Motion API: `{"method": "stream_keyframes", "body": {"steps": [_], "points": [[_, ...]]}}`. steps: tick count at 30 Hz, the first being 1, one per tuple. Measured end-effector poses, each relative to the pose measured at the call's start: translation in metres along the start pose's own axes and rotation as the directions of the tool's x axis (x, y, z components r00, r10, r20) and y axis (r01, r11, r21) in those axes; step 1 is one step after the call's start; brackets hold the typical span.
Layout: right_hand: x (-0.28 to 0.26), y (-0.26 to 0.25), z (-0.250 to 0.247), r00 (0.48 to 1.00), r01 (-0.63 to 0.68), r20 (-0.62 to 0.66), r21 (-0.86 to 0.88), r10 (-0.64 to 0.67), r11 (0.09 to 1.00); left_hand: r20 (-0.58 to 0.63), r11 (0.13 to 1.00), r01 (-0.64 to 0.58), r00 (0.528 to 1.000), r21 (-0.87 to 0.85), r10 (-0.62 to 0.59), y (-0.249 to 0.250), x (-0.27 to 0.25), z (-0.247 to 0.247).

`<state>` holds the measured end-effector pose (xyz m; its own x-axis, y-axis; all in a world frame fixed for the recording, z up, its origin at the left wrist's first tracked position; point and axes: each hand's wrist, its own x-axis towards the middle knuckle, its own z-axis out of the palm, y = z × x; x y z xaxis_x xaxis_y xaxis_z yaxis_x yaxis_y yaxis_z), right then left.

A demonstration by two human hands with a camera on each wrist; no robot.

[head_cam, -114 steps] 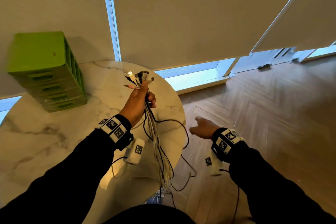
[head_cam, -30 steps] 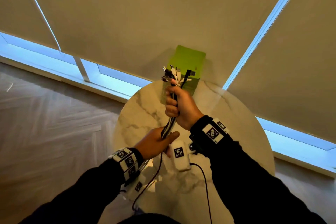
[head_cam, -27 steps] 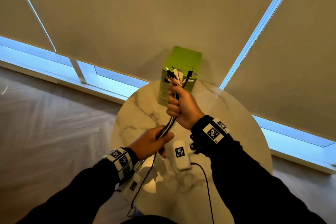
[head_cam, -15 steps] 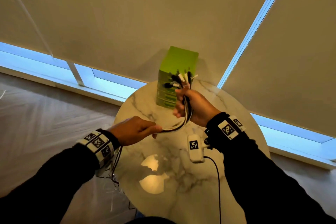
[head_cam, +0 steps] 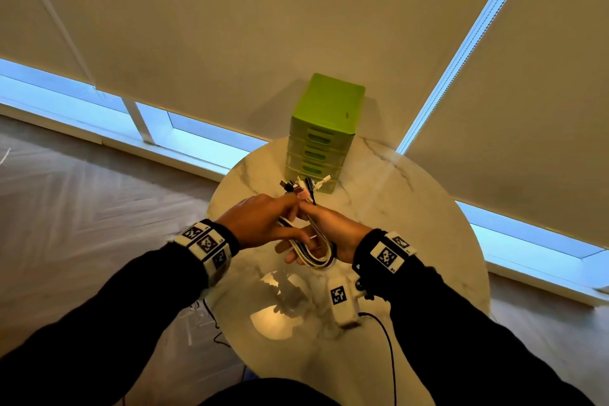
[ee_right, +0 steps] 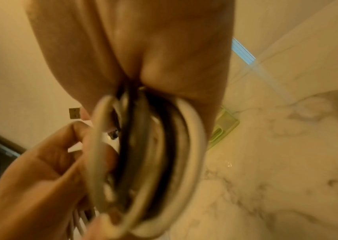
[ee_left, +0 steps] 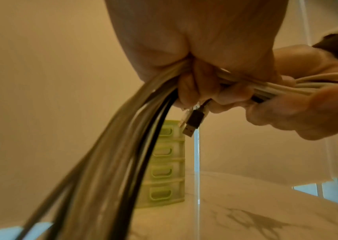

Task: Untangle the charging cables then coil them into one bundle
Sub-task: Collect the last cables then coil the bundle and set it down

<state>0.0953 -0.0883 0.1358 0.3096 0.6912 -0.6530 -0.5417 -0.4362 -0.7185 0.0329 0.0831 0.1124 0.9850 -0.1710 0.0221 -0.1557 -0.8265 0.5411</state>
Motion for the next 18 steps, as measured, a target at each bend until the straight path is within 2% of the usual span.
{"method": "stream_keyframes", "body": {"steps": [3,9,13,15,17,18], "points": [[-0.001,0.006,-0.004,0.999,0.028,-0.031,-0.079,-0.030,0.997,-0.107,0.963,0.080,0.988,-0.258,-0.110,0.001,0.000,0.008],[-0.008,0.008,-0.003,0.995,0.103,-0.007,0.018,-0.103,0.995,-0.186,0.925,0.165,0.953,-0.343,-0.239,-0.004,-0.003,0.034],[-0.012,0.006,-0.009,0.990,0.125,-0.066,0.035,-0.123,0.992,-0.102,0.899,0.140,0.975,-0.414,-0.199,-0.012,-0.015,0.033],[-0.013,0.005,-0.014,0.982,0.164,-0.105,0.072,-0.156,0.984,-0.061,0.923,0.121,0.986,-0.365,-0.154,-0.023,-0.021,0.032],[-0.015,0.001,-0.018,0.971,0.224,-0.111,0.100,-0.212,0.970,-0.036,0.941,0.145,0.986,-0.305,-0.163,-0.035,-0.026,0.030],[-0.015,-0.001,-0.020,0.965,0.249,-0.105,0.102,-0.239,0.963,-0.015,0.922,0.186,0.979,-0.340,-0.203,-0.038,-0.027,0.027]]}}
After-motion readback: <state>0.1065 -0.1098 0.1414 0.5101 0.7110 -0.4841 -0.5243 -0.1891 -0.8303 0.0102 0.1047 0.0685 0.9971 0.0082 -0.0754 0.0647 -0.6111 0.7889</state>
